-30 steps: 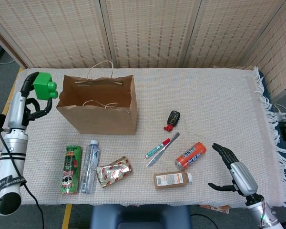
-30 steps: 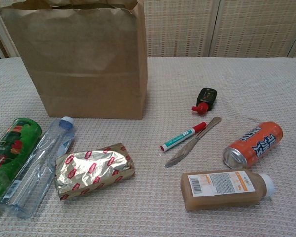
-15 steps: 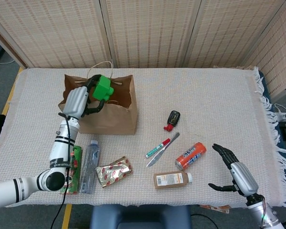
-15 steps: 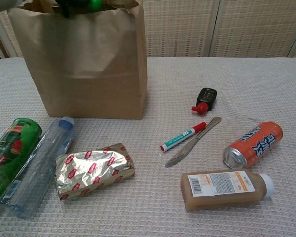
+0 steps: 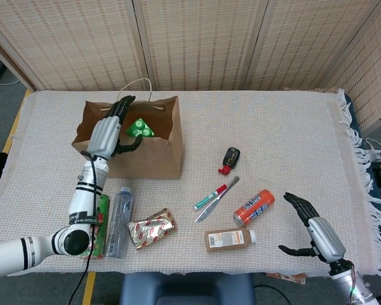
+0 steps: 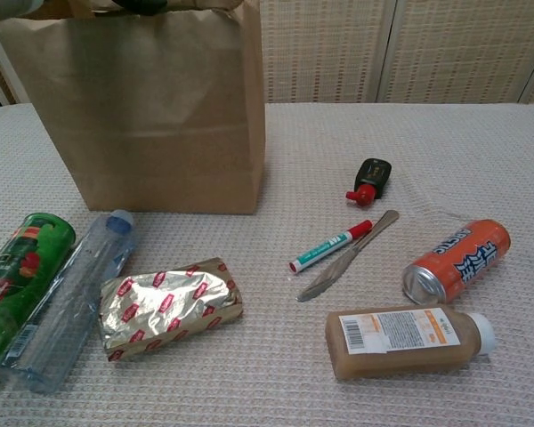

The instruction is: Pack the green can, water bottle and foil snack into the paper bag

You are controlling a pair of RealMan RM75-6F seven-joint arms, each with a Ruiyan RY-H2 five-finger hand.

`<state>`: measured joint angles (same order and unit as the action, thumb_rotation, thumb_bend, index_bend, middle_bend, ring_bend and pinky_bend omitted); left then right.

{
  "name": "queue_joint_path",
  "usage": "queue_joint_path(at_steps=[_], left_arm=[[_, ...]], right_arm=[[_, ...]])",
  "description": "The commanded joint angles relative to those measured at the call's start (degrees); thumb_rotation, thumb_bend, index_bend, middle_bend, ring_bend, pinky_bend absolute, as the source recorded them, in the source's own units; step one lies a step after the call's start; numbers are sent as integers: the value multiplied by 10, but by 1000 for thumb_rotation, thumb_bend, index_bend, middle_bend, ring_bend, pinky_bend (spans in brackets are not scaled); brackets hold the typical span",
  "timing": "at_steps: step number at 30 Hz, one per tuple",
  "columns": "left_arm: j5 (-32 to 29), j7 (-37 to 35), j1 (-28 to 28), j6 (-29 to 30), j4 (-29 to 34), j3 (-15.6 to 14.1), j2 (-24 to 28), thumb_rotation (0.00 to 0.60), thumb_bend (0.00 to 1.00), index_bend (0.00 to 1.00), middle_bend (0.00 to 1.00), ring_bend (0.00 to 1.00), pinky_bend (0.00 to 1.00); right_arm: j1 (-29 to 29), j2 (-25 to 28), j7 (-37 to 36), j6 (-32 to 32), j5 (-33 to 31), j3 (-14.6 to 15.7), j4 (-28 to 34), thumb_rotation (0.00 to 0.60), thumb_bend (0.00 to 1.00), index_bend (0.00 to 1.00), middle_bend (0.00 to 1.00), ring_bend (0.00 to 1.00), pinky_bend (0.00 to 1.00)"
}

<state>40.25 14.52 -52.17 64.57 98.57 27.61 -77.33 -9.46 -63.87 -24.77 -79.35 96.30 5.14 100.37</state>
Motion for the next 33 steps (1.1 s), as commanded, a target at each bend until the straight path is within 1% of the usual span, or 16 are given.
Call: queue_joint_path(at_steps=[1,6,8,10,11,13,14,15,17,19,25,28,29,30,31,33], left_arm=[[-2,-1,0,0,1,1,2,600,378,0,0,0,140],[-17,2,-5,3,-3,12,8,600,377,0,0,0,144],[-4,-7,5,9,6,12,18,600,382,2,0,0,150],[23,-26,21,32,12,12,24,600,422,52,25,39,205],[44,-38,33,55,13,11,25,600,464,122,80,99,273],[77,-60,59,91,19,6,30,600,535,297,246,257,420],[90,-69,72,101,24,0,36,600,567,426,382,375,520],[103,-78,86,110,30,-7,44,600,581,507,486,462,587],[140,-100,122,130,40,-29,64,600,595,566,600,558,646],[175,-119,155,142,42,-57,81,600,603,574,634,586,657],[298,-195,258,156,-3,-179,119,600,600,570,623,583,647],[397,-214,288,151,-89,-255,125,600,550,491,499,494,566],[424,-214,293,151,-117,-272,124,600,519,424,417,430,515],[448,-211,296,151,-145,-287,122,600,476,316,313,337,440],[470,-207,298,150,-171,-301,119,600,454,249,254,278,393],[521,-194,300,155,-230,-327,109,600,405,81,101,113,250]], right_arm=[[0,0,1,0,0,0,0,600,0,0,0,0,0],[0,-1,6,1,-3,-1,-1,600,0,0,0,0,0],[0,0,3,0,-4,-2,-1,600,0,0,0,0,0],[0,2,1,1,-4,-2,-1,600,0,0,0,0,0],[0,3,0,1,-4,-2,-1,600,0,0,0,0,0],[0,4,0,1,-2,-1,0,600,0,0,0,0,0],[0,4,0,1,-1,0,0,600,0,0,0,0,0],[0,4,0,1,0,0,0,600,0,0,0,0,0],[0,5,2,1,1,1,0,600,0,0,0,0,0],[0,4,5,2,0,1,0,600,0,0,0,0,0],[1,1,21,0,1,-1,-2,600,0,0,0,0,0],[2,-2,25,1,1,0,-2,600,0,0,0,0,0],[2,-3,27,2,0,0,-1,600,0,0,0,0,0],[1,-4,28,2,0,-1,-1,600,0,0,0,0,0],[1,-5,29,2,1,-1,-2,600,0,0,0,0,0],[0,-8,31,0,5,-2,-4,600,0,0,0,0,0]])
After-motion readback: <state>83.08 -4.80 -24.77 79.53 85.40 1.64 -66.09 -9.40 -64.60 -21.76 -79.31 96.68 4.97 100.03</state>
